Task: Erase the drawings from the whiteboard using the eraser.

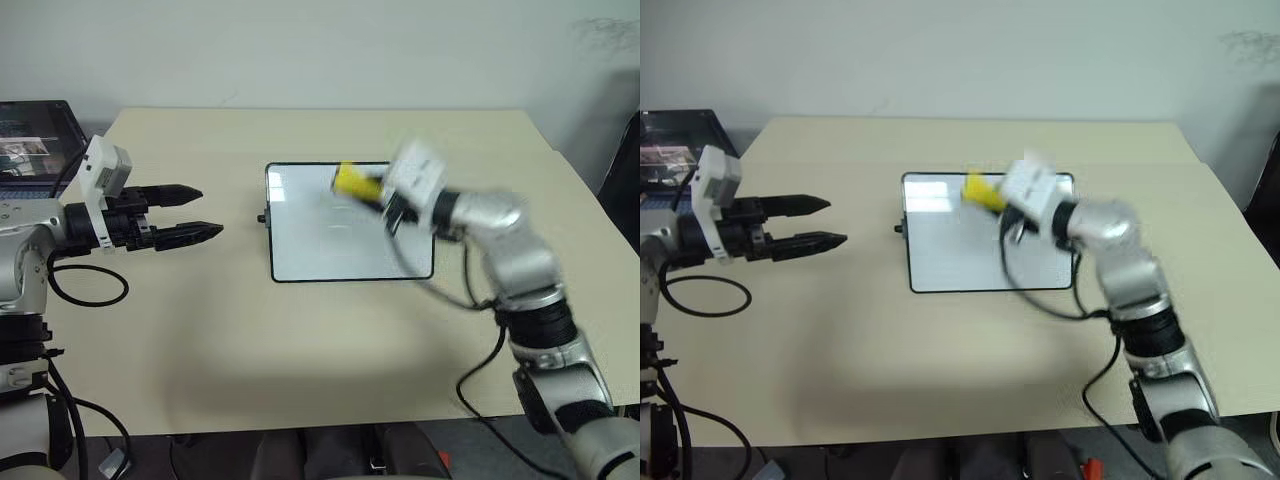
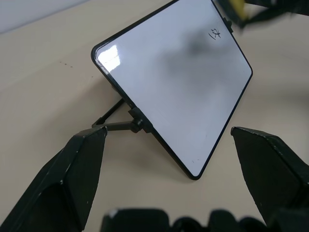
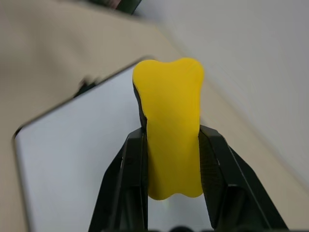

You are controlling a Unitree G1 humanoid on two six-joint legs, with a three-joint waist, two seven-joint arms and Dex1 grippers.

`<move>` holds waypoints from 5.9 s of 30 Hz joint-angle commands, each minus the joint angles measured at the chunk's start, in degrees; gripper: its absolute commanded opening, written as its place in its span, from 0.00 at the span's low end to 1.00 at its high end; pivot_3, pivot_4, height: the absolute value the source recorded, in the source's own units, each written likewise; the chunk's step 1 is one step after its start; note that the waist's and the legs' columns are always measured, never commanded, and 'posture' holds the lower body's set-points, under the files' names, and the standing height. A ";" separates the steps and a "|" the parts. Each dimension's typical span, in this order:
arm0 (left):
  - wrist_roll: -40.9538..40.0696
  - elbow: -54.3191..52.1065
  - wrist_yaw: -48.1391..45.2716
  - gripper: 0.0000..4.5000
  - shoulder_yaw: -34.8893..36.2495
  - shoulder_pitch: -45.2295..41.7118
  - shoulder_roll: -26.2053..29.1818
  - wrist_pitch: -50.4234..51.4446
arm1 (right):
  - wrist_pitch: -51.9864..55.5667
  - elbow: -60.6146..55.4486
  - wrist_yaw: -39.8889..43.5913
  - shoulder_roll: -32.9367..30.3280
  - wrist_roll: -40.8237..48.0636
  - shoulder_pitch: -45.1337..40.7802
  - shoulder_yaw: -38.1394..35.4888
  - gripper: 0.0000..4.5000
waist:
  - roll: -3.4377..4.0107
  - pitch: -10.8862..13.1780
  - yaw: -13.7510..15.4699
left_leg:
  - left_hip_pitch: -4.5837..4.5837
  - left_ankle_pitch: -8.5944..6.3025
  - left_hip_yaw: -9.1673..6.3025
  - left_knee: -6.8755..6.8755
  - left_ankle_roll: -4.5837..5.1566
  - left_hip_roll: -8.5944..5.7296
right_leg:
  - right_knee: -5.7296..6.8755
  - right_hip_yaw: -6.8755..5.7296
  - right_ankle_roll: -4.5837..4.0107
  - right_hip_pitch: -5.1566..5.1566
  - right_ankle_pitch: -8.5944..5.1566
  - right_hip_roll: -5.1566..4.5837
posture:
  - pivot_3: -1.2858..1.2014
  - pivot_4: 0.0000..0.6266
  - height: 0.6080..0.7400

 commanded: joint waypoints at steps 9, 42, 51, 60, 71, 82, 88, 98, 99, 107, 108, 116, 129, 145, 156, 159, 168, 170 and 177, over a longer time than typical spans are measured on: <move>-0.55 0.24 -0.99 1.00 -0.09 -2.59 -0.37 -1.14 | 5.00 -5.00 -22.52 0.54 13.71 10.00 -32.10 0.24 | 0.04 0.02 0.29 | -0.07 0.00 0.09 -0.02 0.00 -0.05 | -0.05 0.01 0.01 0.01 -0.02 -0.32 | 0.52 0.24 1.00; 0.39 3.16 -2.56 1.00 -2.05 -4.58 -0.48 -3.21 | -9.15 -2.15 -34.70 11.31 9.92 42.03 -17.18 0.24 | 0.29 0.15 -0.24 | 0.13 -0.01 0.13 -0.04 0.01 -0.02 | 0.02 0.12 0.26 0.07 -0.17 0.13 | 0.52 0.24 1.00; 0.54 3.49 -2.53 1.00 -2.14 -4.71 -0.47 -3.27 | -9.26 -6.75 -32.03 6.77 9.90 36.07 -14.24 0.24 | 0.30 0.16 -0.41 | 0.13 -0.01 0.16 -0.03 0.01 -0.04 | 0.03 0.16 0.26 0.07 -0.17 0.13 | 0.52 0.24 1.00; 0.45 3.33 -2.17 1.00 -2.02 -4.46 -0.92 -3.45 | -7.30 -4.81 -30.63 4.01 6.30 23.21 -4.61 0.24 | 0.28 0.15 -0.21 | 0.10 -0.01 0.09 -0.05 0.01 0.02 | 0.00 0.11 0.25 0.05 -0.18 0.25 | 0.52 0.24 1.00; 0.05 2.24 -1.98 1.00 -1.39 -3.39 -0.40 -3.14 | -9.85 3.02 -29.05 2.41 -1.62 17.57 5.06 0.24 | 0.28 0.15 -0.16 | 0.03 -0.01 0.11 -0.01 0.01 -0.03 | -0.03 0.10 0.24 0.03 -0.18 0.15 | 0.52 0.24 1.00; -0.10 1.79 -1.74 1.00 -0.85 -2.94 0.03 -2.91 | -4.42 5.11 -27.16 -1.43 -5.63 14.21 6.17 0.24 | 0.28 0.15 -0.15 | 0.02 -0.01 0.10 0.00 0.01 -0.02 | -0.03 0.10 0.24 0.03 -0.17 0.15 | 0.52 0.24 1.00; -0.13 1.63 -1.48 1.00 -0.92 -2.84 -0.08 -2.71 | -0.44 5.86 -24.60 -4.24 -10.53 11.76 10.70 0.24 | 0.28 0.15 -0.20 | 0.02 -0.01 0.11 -0.01 0.01 -0.02 | -0.02 0.10 0.24 0.02 -0.17 0.15 | 0.52 0.24 1.00; -0.19 1.22 -1.24 1.00 -0.79 -2.62 0.05 -2.27 | 0.44 9.93 -22.28 -4.76 -14.62 10.31 14.58 0.24 | 0.22 0.11 -0.19 | 0.04 0.00 0.14 0.02 0.01 -0.02 | 0.02 0.12 0.24 0.01 -0.17 0.16 | 0.52 0.24 1.00; -0.24 1.09 -1.20 1.00 -0.69 -2.50 0.11 -2.19 | 0.67 9.87 -21.75 -4.93 -15.14 10.47 15.19 0.24 | 0.21 0.11 -0.20 | 0.05 -0.01 0.13 0.02 0.01 -0.02 | 0.02 0.12 0.24 0.01 -0.17 0.16 | 0.52 0.24 1.00; -0.26 0.75 -0.98 1.00 -0.38 -2.13 0.19 -2.08 | 2.15 8.30 -17.93 -4.25 -16.68 12.55 18.27 0.24 | 0.11 0.05 -0.27 | 0.14 0.00 0.13 0.02 0.01 0.00 | 0.08 0.12 0.24 0.04 -0.17 0.17 | 0.52 0.24 1.00; -0.25 0.76 -0.99 1.00 -0.40 -2.17 0.16 -2.09 | 2.24 8.08 -17.59 -4.10 -16.68 12.92 18.57 0.24 | 0.08 0.03 -0.28 | 0.15 0.00 0.13 0.02 0.01 0.00 | 0.08 0.12 0.24 0.05 -0.17 0.17 | 0.52 0.24 1.00; -0.11 0.88 -1.07 1.00 -0.62 -2.35 0.08 -2.17 | 3.35 5.71 -13.33 -4.80 -16.64 17.06 21.04 0.24 | -0.01 -0.03 -0.28 | 0.33 0.00 0.13 0.02 0.01 0.01 | 0.08 0.12 0.24 0.21 -0.17 0.17 | 0.52 0.24 1.00; 0.20 1.23 -0.97 1.00 -0.75 -2.62 0.21 -2.32 | 6.30 6.77 -15.56 -6.29 -18.20 16.50 16.84 0.23 | -0.05 -0.05 -0.18 | 0.38 0.00 0.13 0.03 0.01 0.00 | 0.08 0.12 0.25 0.26 -0.16 0.16 | 0.52 0.24 1.00; 0.59 2.20 -1.20 1.00 -1.60 -3.90 -0.30 -2.74 | 8.49 9.10 -18.08 -11.63 -18.16 15.45 10.71 0.23 | -0.19 -0.14 0.14 | 0.39 0.01 0.16 0.11 0.01 -0.06 | 0.06 0.14 0.33 0.33 -0.10 0.01 | 0.52 0.24 1.00; 0.70 2.25 -1.22 1.00 -1.64 -4.06 -0.22 -2.71 | 8.55 7.72 -17.16 -6.32 -17.72 12.59 15.50 0.23 | -0.19 -0.14 -0.59 | 0.43 0.01 0.16 0.09 0.01 -0.02 | 0.05 0.24 0.28 0.30 -0.05 0.02 | 0.52 0.24 1.00; 0.68 2.09 -1.09 1.00 -1.58 -3.98 -0.31 -2.68 | 8.22 7.91 -16.78 -5.36 -17.93 12.30 16.78 0.23 | -0.19 -0.14 -1.43 | 0.50 0.01 0.14 0.07 0.01 0.03 | 0.06 0.26 0.22 0.29 -0.01 0.02 | 0.52 0.24 1.00; 0.70 2.09 -0.82 1.00 -1.58 -4.00 -0.56 -2.75 | 7.95 8.39 -16.00 -3.64 -19.56 9.91 19.16 0.23 | -0.18 -0.13 -1.98 | 0.63 0.01 0.15 -0.02 0.01 0.10 | 0.07 0.30 0.20 0.29 -0.02 0.08 | 0.52 0.24 1.00; 0.70 2.08 -0.76 1.00 -1.62 -4.05 -0.61 -2.72 | 7.79 8.42 -15.65 -3.12 -19.58 9.51 19.89 0.23 | -0.18 -0.13 -1.98 | 0.63 0.01 0.15 -0.02 0.01 0.10 | 0.07 0.29 0.19 0.29 -0.02 0.08 | 0.52 0.24 1.00; 0.65 1.85 -0.58 1.00 -1.67 -3.95 -0.79 -2.67 | 6.92 8.22 -14.67 -0.65 -19.50 8.98 22.50 0.23 | -0.18 -0.13 -1.98 | 0.62 0.01 0.15 -0.07 0.02 0.11 | 0.06 0.30 0.15 0.28 -0.05 0.08 | 0.52 0.24 1.00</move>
